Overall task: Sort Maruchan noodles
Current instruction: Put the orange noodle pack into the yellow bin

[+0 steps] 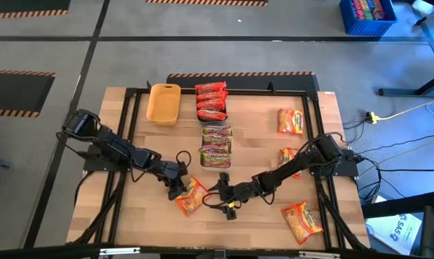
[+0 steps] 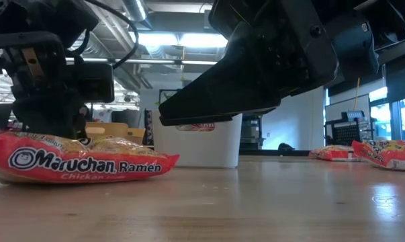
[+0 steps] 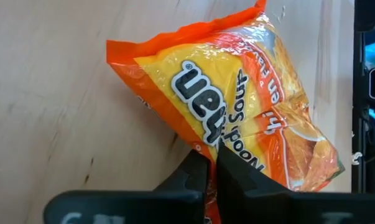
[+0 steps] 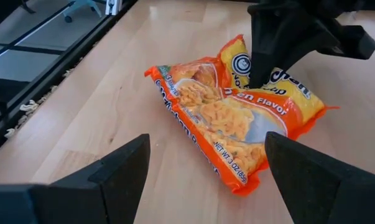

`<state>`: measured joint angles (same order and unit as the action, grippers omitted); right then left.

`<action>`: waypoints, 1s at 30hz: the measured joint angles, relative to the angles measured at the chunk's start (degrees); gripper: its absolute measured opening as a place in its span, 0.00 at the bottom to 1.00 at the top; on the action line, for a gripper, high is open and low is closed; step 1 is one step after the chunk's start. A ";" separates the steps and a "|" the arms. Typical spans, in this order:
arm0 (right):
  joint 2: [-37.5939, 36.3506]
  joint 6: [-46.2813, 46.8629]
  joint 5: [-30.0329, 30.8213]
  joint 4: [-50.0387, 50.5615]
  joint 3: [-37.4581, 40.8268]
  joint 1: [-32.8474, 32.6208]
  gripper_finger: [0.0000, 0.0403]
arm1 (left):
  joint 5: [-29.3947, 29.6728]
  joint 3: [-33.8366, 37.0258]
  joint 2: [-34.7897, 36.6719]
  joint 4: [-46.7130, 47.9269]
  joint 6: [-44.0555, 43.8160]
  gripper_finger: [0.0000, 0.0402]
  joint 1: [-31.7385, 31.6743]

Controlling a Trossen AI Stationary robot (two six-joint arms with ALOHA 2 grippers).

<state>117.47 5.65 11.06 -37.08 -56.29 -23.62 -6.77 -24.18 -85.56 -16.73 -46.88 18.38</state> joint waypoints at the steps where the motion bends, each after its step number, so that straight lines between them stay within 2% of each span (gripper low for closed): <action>1: 0.00 0.00 -0.01 0.03 0.00 0.00 0.75 | 0.06 0.00 0.00 0.00 0.46 0.02 0.06; 4: -1.31 -0.27 -0.07 3.14 0.09 -0.02 0.75 | 0.21 0.02 0.57 0.26 1.50 0.01 0.44; 12: -14.98 -4.66 -0.07 16.11 0.04 -0.04 0.75 | 0.88 -2.58 6.22 5.43 7.83 0.01 0.47; 20: -26.48 -13.74 1.62 25.54 -0.02 1.10 0.75 | 6.20 -10.84 12.50 25.61 16.62 0.01 -1.19; 27: -29.17 -17.34 1.06 31.20 0.02 6.29 0.75 | 12.01 -23.00 15.88 49.51 24.84 0.01 -4.15; 30: -29.16 -17.93 -1.57 32.28 0.04 9.12 0.75 | 15.01 -29.08 16.09 58.70 29.59 0.01 -5.25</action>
<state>88.31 -12.28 9.48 -4.80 -56.25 -14.49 8.24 -53.27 -69.47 41.97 -17.28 13.13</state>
